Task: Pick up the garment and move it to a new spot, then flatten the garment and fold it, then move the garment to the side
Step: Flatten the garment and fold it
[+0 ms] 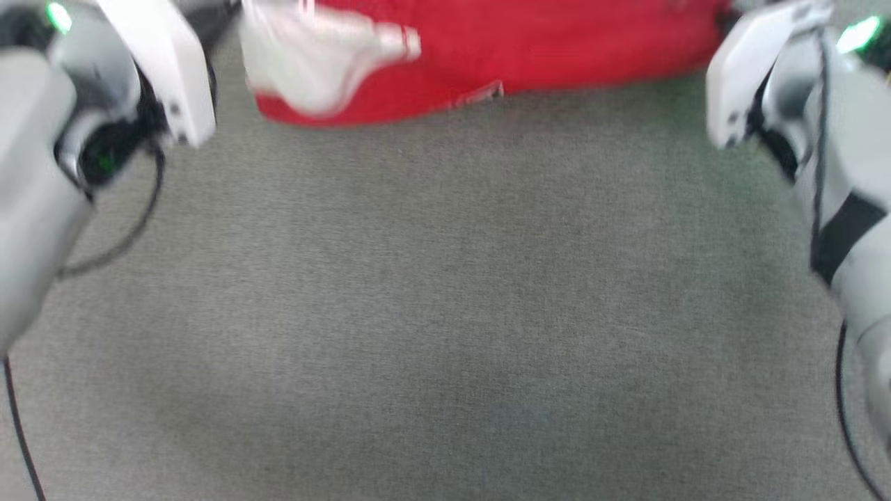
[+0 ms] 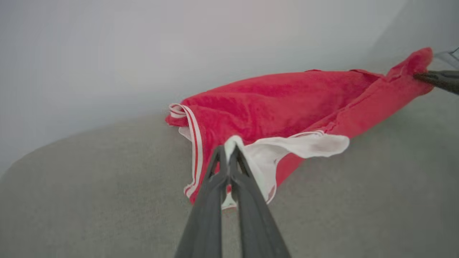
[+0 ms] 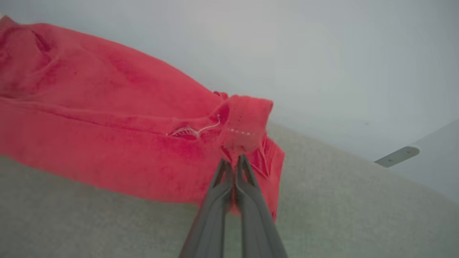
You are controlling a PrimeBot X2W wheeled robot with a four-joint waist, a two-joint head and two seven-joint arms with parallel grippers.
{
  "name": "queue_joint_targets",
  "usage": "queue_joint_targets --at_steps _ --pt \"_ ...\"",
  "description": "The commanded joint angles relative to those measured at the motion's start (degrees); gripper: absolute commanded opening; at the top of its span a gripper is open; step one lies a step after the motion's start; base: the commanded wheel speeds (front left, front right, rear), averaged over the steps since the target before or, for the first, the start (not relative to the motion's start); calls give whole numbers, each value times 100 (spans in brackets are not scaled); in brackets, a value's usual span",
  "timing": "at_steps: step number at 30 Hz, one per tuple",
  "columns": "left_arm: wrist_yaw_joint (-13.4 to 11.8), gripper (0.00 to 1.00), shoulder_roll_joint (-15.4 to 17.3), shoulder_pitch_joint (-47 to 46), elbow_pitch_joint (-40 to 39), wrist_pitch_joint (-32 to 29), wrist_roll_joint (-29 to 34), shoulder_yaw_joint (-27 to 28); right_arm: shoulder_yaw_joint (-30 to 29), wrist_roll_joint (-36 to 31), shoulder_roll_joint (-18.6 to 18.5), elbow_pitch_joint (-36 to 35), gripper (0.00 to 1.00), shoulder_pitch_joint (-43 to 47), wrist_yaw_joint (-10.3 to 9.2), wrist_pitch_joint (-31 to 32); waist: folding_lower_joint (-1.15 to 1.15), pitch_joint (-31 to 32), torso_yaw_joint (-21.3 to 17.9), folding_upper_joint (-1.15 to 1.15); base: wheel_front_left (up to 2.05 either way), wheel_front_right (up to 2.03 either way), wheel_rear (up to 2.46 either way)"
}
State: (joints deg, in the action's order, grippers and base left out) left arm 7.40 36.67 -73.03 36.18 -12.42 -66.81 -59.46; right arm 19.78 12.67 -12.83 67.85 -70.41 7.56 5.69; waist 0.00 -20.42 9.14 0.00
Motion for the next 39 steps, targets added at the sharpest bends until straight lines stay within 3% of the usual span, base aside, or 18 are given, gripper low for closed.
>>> queue_joint_targets --at_steps 1,3,8,17,24,28,32,39 --pt "0 0 39 127 -62 -77 -178 43 83 123 -8 -100 0 156 -15 71 0 92 59 0 0 0 0" --pt "-18 0 171 417 -232 -353 -294 -56 311 481 -116 -340 0 498 -15 327 0 183 83 0 0 0 0" --pt "-488 0 518 1157 -1033 -797 -693 -177 801 1373 -571 -1409 0 1450 -15 1031 0 343 124 0 0 0 0" --pt "-1845 0 1640 2542 -3487 -999 -1069 -371 977 2492 -1866 -4312 0 3511 -15 2484 0 479 125 0 0 0 0" --pt "-2839 0 2485 3372 -5039 -1053 -1310 -552 285 2871 -2497 -6277 0 5181 -13 3698 0 469 107 0 0 0 0" --pt "-3222 0 2815 3795 -5531 -1031 -1505 -670 -199 2915 -2526 -7105 0 6077 -13 4291 0 456 79 0 0 0 0" --pt "-3343 0 2920 4074 -5745 -1043 -1652 -790 -492 2930 -2454 -7581 0 6615 -13 4606 0 445 71 0 0 0 0" --pt "-3512 0 3242 4065 -5955 -917 -1654 -667 -1221 2742 -2015 -8453 0 7282 -11 4931 0 446 44 0 0 0 0"
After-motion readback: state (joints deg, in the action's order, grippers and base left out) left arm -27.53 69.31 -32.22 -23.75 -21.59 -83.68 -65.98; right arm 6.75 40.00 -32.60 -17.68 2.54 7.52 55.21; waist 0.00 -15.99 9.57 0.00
